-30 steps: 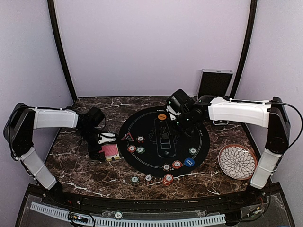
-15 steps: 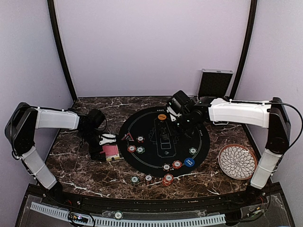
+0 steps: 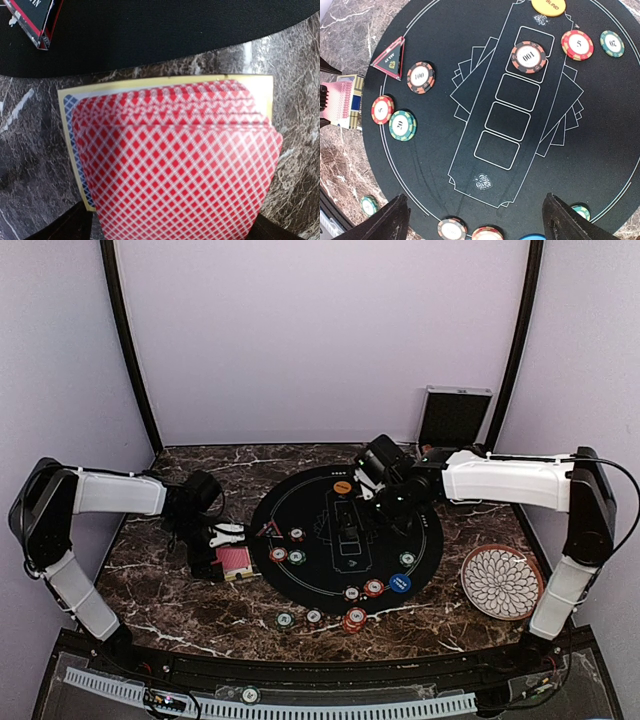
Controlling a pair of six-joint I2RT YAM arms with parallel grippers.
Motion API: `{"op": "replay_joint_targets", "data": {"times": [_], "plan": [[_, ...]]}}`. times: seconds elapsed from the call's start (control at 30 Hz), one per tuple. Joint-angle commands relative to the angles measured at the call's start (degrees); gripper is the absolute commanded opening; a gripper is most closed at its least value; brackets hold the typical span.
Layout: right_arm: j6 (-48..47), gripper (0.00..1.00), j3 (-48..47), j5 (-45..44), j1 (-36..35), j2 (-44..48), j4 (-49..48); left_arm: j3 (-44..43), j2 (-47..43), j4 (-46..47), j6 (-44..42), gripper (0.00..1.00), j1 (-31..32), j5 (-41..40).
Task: Distribute texas hold em gaming equipment
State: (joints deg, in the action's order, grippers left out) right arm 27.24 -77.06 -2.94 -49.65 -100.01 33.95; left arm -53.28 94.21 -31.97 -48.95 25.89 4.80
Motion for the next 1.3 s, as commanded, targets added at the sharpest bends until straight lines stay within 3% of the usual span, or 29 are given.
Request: {"op": "replay_joint_targets", "data": {"times": [0.0, 0.23, 0.5, 0.67, 1.27], "plan": [[0.5, 0.92, 0.5, 0.8, -0.5, 2.3, -2.3, 1.8, -1.7, 0.3, -1.0, 0.93, 0.3, -0.9], [0.6, 0.89, 0.7, 1.4, -0.5, 2.2, -2.7, 1.9, -2.0, 0.5, -1.3, 0.81, 0.3, -0.9], [0.7, 0.87, 0.5, 2.4, -0.5, 1.8, -3.1, 1.7, -2.4, 0.6, -1.0, 0.73, 0.3, -0.8], [0.8, 0.86, 0.3, 2.7, -0.5, 1.5, -3.4, 2.1, -2.7, 1.1, -0.7, 0.62, 0.3, -0.9], [0.6, 0.85, -0.5, 2.7, -0.5, 1.1, -3.2, 1.9, -4.9, 1.5, -0.2, 0.45, 0.3, -1.5]]}}
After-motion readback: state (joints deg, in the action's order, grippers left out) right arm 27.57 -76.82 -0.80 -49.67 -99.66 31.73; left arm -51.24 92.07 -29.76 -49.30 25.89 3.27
